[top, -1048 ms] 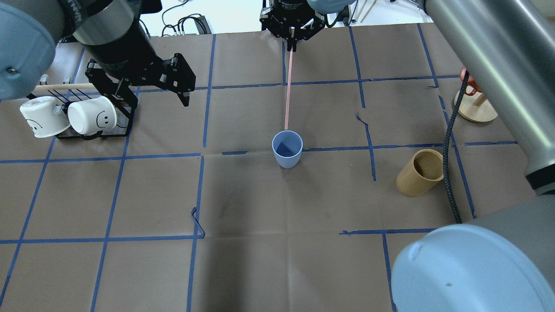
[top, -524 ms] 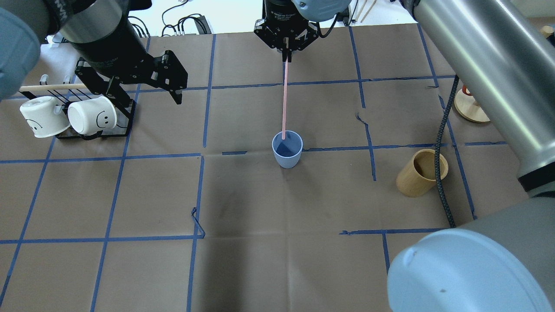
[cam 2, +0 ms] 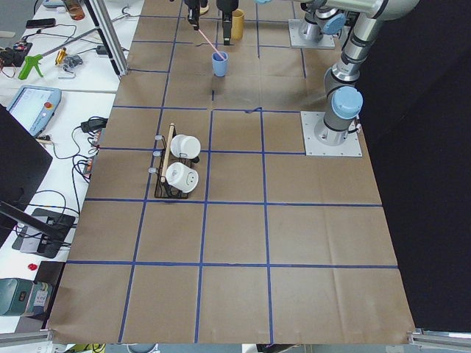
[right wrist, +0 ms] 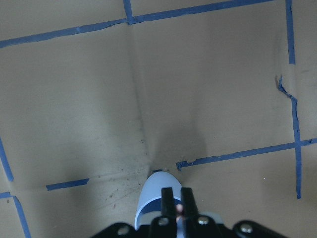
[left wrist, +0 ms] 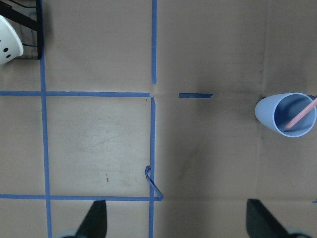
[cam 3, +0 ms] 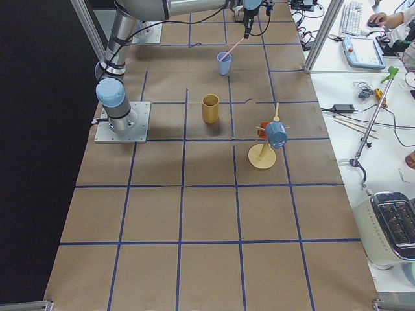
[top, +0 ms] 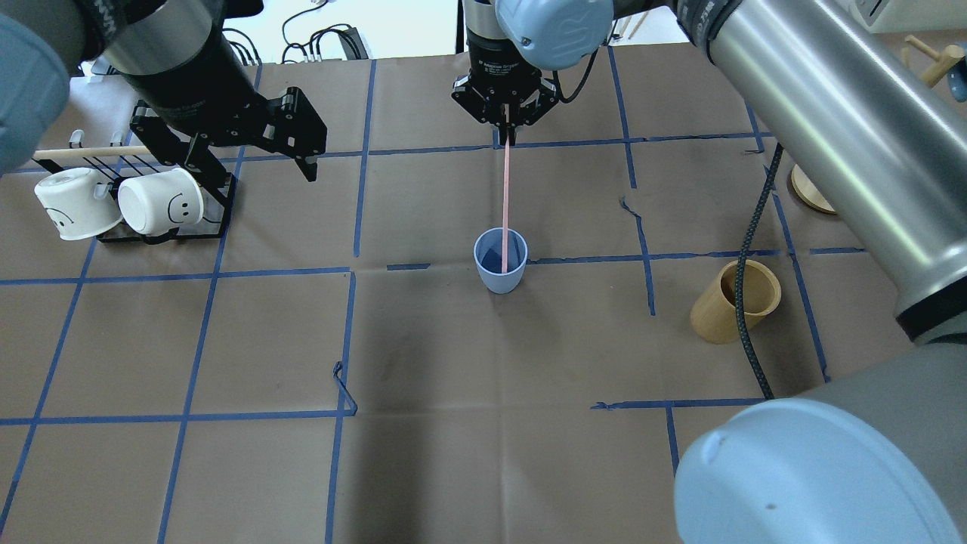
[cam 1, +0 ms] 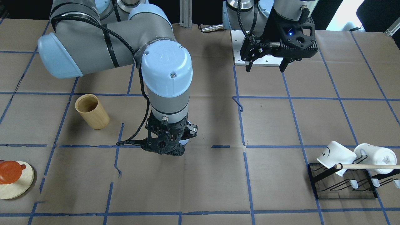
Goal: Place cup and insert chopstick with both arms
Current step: 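Lower pink chopstick into blue cup with right gripper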
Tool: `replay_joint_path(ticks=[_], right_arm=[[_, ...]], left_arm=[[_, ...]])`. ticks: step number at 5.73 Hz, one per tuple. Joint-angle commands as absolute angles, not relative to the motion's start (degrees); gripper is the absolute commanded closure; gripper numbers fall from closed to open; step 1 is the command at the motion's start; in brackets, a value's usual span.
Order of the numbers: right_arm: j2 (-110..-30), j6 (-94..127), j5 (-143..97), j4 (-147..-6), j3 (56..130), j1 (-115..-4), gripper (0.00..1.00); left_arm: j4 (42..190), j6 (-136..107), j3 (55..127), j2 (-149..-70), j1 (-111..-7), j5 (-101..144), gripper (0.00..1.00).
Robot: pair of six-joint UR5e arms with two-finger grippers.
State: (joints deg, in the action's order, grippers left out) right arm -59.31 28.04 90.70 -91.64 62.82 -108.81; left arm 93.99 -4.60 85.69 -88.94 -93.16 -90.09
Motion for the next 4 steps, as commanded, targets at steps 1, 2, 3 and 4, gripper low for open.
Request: replay_joint_path(ticks=[1, 2, 3, 4], right_arm=[[-59.07, 28.04, 90.53, -93.25, 64.25, -108.81, 0.93], [-59.15, 28.04, 90.44, -93.25, 65.03, -108.81, 0.7], [-59.32, 27.78, 90.44, -93.25, 65.3, -108.81, 0.01], [-59.67, 27.86, 90.44, -93.16, 64.87, -108.55, 0.0]], left_arm=[[94.04, -4.66, 85.69, -88.95, -93.16, -90.09, 0.02], [94.04, -4.66, 85.69, -88.95, -93.16, -90.17, 0.02], [94.04, -4.57, 85.69, -88.95, -93.16, -90.18, 0.02], [94.13, -4.14, 85.69, -88.95, -93.16, -90.18, 0.02]])
